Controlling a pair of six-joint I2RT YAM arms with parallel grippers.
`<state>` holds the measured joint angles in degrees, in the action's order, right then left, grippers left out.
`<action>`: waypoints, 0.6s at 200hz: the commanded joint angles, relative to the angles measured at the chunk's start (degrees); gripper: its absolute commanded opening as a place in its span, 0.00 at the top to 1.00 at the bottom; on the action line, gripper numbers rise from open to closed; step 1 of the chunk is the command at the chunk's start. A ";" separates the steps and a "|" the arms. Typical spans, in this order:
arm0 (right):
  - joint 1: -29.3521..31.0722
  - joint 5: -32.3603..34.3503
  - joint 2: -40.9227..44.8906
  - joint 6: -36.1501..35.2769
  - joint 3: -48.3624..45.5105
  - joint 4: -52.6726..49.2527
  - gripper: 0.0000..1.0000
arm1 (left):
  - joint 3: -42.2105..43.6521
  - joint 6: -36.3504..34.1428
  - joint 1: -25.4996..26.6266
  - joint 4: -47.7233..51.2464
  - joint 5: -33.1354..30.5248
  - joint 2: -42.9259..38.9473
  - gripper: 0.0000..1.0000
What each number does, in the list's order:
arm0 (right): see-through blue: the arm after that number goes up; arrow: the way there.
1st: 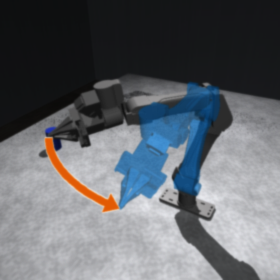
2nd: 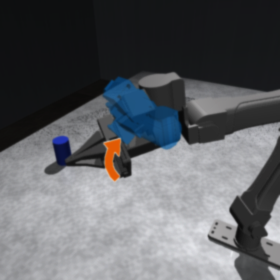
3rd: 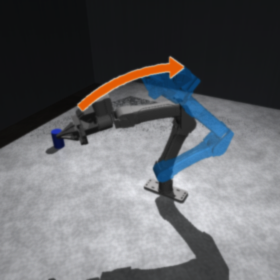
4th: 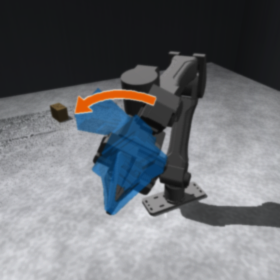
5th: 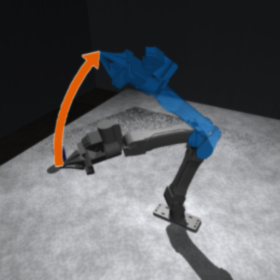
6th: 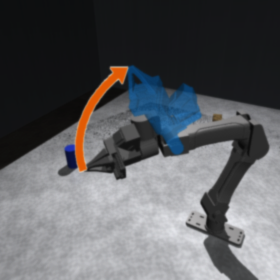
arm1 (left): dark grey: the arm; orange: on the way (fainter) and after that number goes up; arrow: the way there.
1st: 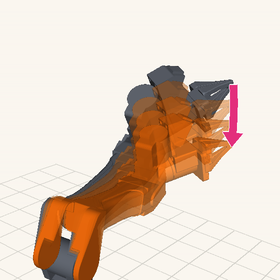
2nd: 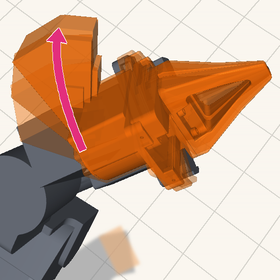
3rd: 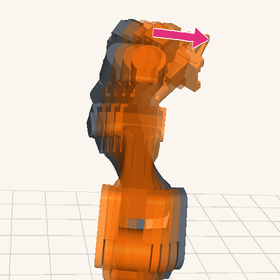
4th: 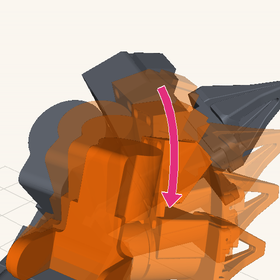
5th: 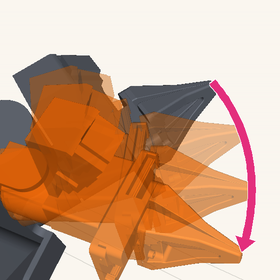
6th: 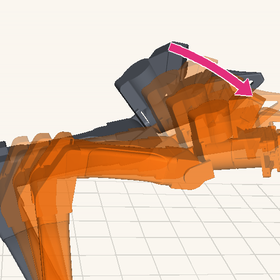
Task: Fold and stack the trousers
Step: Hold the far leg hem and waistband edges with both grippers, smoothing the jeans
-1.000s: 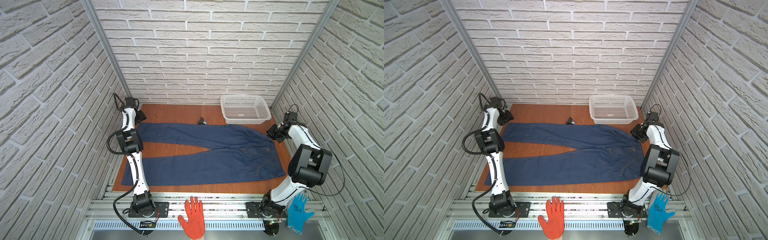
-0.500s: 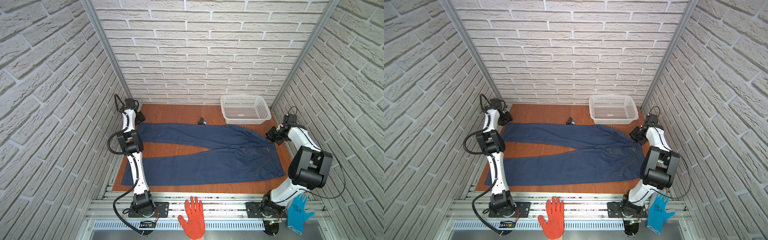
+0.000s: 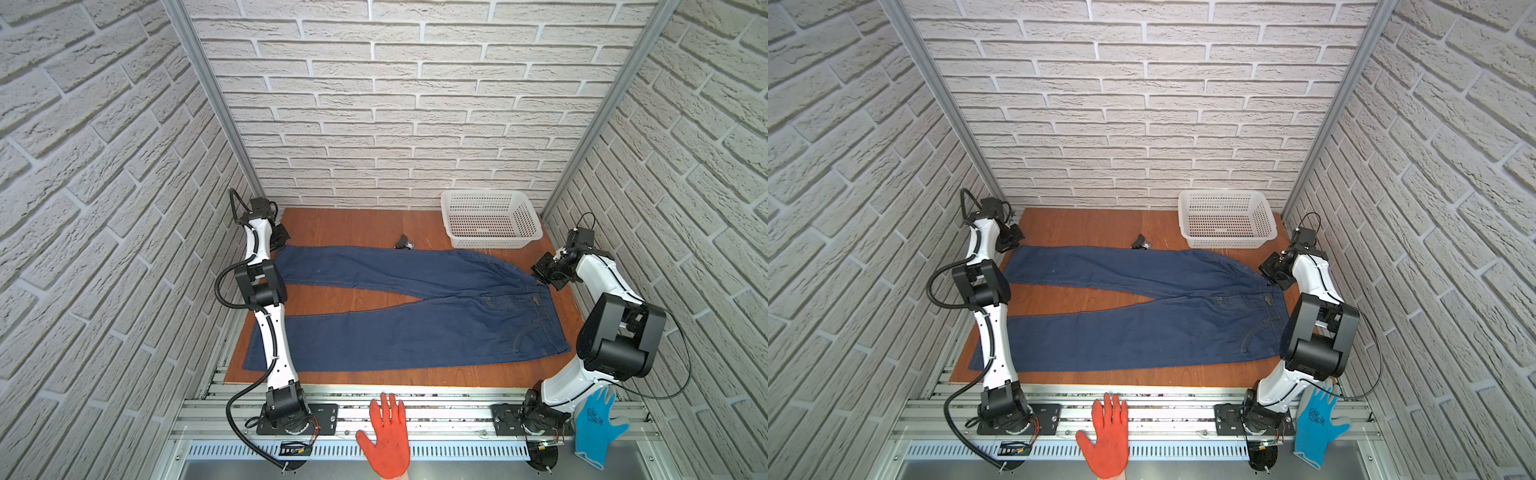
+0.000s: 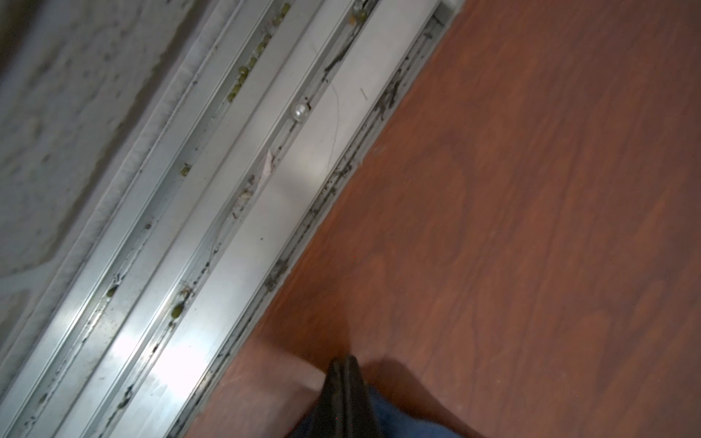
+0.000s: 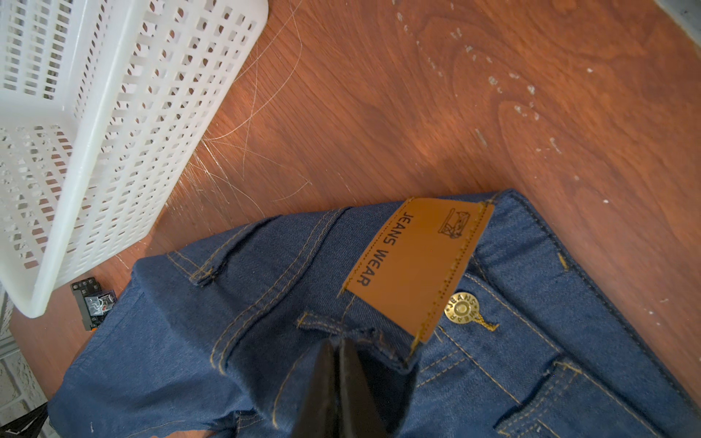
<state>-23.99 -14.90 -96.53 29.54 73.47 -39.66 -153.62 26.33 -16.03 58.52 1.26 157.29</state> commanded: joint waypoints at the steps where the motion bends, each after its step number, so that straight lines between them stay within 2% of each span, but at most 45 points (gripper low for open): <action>1: 0.39 -0.42 2.22 -0.45 -0.10 0.22 0.95 | -0.27 -0.16 0.46 1.01 -0.31 -0.32 1.00; 74: 0.35 -0.86 4.83 0.69 0.97 -1.12 0.95 | 9.57 0.57 0.25 -5.97 3.31 -12.02 1.00; 120: 0.52 -1.90 5.81 1.56 0.59 -0.97 0.95 | 16.07 1.01 0.66 -5.17 4.03 -18.72 1.00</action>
<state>-23.99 -15.51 -92.64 30.06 73.49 -40.10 -140.33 27.03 -15.97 54.35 4.40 143.96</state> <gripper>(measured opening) 0.059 0.045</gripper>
